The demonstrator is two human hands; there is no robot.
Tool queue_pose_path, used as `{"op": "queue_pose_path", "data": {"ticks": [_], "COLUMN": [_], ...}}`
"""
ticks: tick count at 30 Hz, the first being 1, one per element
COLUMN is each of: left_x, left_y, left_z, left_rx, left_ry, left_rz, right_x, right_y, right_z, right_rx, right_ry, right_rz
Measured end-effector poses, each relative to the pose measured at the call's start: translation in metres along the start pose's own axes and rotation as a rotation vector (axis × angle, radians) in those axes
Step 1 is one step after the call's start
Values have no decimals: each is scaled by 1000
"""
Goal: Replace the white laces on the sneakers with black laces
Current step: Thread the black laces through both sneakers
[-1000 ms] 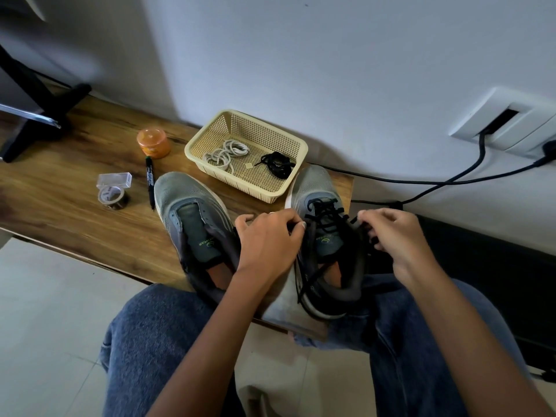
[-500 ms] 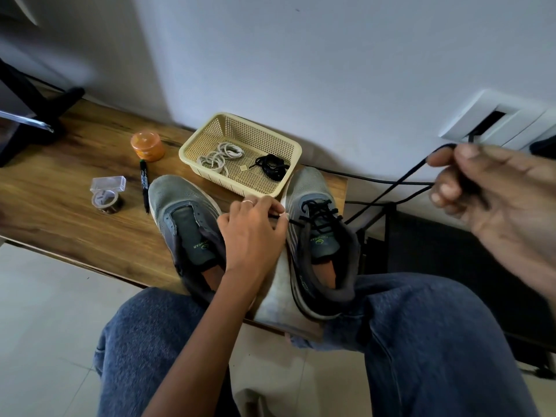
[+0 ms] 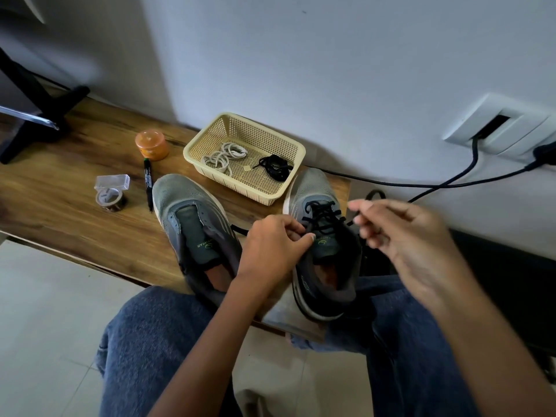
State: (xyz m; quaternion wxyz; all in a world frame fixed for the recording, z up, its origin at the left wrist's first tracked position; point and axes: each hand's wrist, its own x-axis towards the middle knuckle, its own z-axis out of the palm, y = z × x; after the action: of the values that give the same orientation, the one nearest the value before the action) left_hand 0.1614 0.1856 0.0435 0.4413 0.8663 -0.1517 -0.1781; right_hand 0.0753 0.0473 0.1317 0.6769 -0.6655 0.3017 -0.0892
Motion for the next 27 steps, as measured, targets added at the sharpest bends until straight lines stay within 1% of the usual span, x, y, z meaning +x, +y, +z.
{"op": "queue_pose_path", "data": {"ticks": [2, 5, 9, 15, 20, 27], "left_x": [2, 5, 5, 7, 8, 8], "left_y": [-1, -4, -6, -8, -9, -7], "left_z": [-2, -4, -4, -4, -4, -3], "left_rx": [-37, -48, -112, -169, -208, -183], "left_ry": [-12, -26, -37, -58, -62, -52], "left_rz": [-32, -71, -129, -159, -182, -173], "right_x": [5, 11, 19, 26, 29, 29], "right_y": [18, 40, 60, 70, 76, 81], "right_z": [10, 22, 33, 38, 42, 48], "right_rx": [15, 78, 94, -63, -123, -79], "right_ry": [36, 58, 73, 72, 106, 168], "right_rz": [31, 109, 177, 101, 80, 39]}}
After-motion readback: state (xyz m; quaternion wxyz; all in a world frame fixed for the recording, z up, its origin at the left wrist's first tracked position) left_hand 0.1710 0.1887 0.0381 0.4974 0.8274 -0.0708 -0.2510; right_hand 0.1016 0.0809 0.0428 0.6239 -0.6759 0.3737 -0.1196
